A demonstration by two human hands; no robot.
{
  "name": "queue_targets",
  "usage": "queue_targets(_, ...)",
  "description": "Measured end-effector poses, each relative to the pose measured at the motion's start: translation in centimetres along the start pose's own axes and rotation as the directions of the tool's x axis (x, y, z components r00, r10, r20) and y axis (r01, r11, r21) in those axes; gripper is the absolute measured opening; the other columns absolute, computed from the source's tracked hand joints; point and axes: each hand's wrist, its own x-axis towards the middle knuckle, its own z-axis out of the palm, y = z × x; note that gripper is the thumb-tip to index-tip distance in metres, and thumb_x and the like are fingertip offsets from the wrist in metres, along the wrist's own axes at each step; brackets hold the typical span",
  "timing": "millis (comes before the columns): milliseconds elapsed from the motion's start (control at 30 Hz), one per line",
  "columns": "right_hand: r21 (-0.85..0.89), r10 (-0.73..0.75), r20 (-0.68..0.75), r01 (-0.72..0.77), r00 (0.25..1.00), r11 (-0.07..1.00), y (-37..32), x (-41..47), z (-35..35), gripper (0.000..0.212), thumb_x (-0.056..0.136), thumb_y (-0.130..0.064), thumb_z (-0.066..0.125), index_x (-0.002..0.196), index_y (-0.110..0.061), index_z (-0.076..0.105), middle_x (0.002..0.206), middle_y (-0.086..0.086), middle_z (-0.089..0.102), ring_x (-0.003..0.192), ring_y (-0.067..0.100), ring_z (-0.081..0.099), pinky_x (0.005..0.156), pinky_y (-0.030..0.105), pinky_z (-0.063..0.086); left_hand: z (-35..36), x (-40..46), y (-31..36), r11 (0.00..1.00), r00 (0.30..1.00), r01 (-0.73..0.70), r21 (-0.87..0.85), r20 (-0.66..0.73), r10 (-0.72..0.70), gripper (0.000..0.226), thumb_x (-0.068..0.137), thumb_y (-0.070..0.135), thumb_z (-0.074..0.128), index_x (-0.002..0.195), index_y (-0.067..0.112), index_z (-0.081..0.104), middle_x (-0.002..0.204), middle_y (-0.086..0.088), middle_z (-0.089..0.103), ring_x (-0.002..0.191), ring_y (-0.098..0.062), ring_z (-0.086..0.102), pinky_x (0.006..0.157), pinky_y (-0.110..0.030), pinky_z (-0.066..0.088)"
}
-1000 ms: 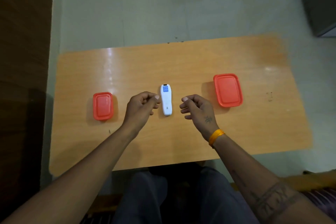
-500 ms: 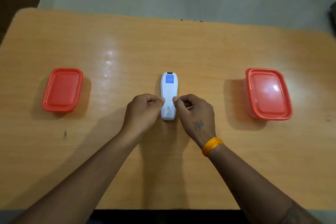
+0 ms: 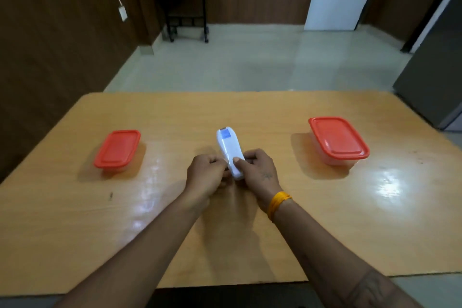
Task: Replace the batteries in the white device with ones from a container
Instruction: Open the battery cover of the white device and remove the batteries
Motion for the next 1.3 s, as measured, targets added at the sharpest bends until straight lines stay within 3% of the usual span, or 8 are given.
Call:
queue_targets(200,0.312,0.0,0.129,-0.04,0.992,0.949,-2.5,-6.1,-2.3,0.028,0.097,-0.017,0.074,0.123,-0.012,0.064,0.109,0.01,0.079,0.094,0.023,0.075,0.073,0.037,0.065,-0.8,-6.2,1.7,0.96,1.0,-0.018,-0.279,-0.016,0.014,0.019,0.098,0.026,0.069,0.1,0.009,0.077,0.091,-0.007,0.084,0.087,-0.026,0.081,0.076,-0.038,0.063)
queue_targets(400,0.268,-0.034,0.145,-0.006,0.989,0.963,-5.0,-9.1,-4.0,0.018,0.101,-0.02,0.067,0.116,-0.011,0.074,0.11,0.013,0.079,0.098,0.029,0.076,0.07,0.033,0.061,-0.8,-9.3,3.1,0.942,0.994,-0.111,-0.316,-0.052,0.1,0.021,0.097,0.027,0.074,0.099,0.006,0.078,0.091,-0.006,0.084,0.087,-0.026,0.081,0.078,-0.042,0.066)
queue_targets(567,0.262,-0.073,0.11,0.042,0.991,0.964,-5.2,-9.7,-4.3,0.026,0.102,-0.031,0.068,0.103,-0.007,0.077,0.103,0.014,0.08,0.093,0.031,0.078,0.065,0.03,0.063,-0.9,-10.2,2.8,0.932,0.984,-0.175,-0.317,-0.022,0.177,0.011,0.099,0.023,0.071,0.104,0.015,0.077,0.097,-0.003,0.083,0.087,-0.021,0.081,0.068,-0.032,0.064)
queue_targets(700,0.247,-0.072,0.101,0.045,0.992,0.968,-3.4,-9.1,-3.5,0.033,0.1,-0.034,0.071,0.1,-0.002,0.078,0.099,0.013,0.081,0.092,0.03,0.079,0.074,0.04,0.067,-0.7,-9.5,1.5,0.934,0.987,-0.162,-0.318,-0.04,0.158,0.02,0.097,0.032,0.073,0.099,0.013,0.08,0.094,-0.006,0.083,0.089,-0.026,0.08,0.071,-0.036,0.065)
queue_targets(867,0.275,-0.039,0.145,-0.003,0.989,0.961,-1.9,-8.3,-2.4,0.029,0.104,-0.029,0.065,0.102,-0.003,0.077,0.098,0.012,0.082,0.089,0.027,0.079,0.063,0.029,0.062,-1.2,-7.7,0.4,0.935,0.996,-0.084,-0.345,-0.006,0.087,0.03,0.094,0.034,0.077,0.097,0.004,0.08,0.093,-0.014,0.083,0.088,-0.033,0.08,0.081,-0.046,0.066)
queue_targets(1067,0.253,-0.045,0.149,0.005,0.988,0.967,-1.1,-7.1,-1.8,0.037,0.1,-0.034,0.07,0.1,0.003,0.075,0.092,0.015,0.082,0.085,0.029,0.08,0.067,0.037,0.066,-1.1,-6.8,-0.5,0.934,0.999,-0.04,-0.355,0.016,0.049,0.031,0.095,0.032,0.076,0.1,0.002,0.08,0.094,-0.015,0.083,0.088,-0.033,0.081,0.078,-0.042,0.066)
queue_targets(1200,0.237,-0.108,0.101,0.081,0.989,0.968,0.0,-6.7,-1.4,0.05,0.096,-0.038,0.074,0.09,0.011,0.071,0.088,0.021,0.08,0.086,0.039,0.079,0.079,0.06,0.064,-1.0,-7.1,-0.6,0.944,0.998,-0.044,-0.326,0.018,0.052,0.028,0.095,0.028,0.076,0.096,0.001,0.078,0.09,-0.014,0.083,0.087,-0.033,0.081,0.077,-0.044,0.067)
queue_targets(1300,0.236,-0.155,0.097,0.129,0.983,0.963,0.4,-6.9,-1.3,0.044,0.098,-0.036,0.073,0.089,0.008,0.074,0.088,0.023,0.079,0.088,0.044,0.076,0.079,0.065,0.061,-1.0,-7.4,-0.7,0.942,0.999,-0.041,-0.333,0.012,0.048,0.023,0.095,0.025,0.076,0.097,0.002,0.077,0.091,-0.014,0.083,0.088,-0.033,0.081,0.078,-0.045,0.066)
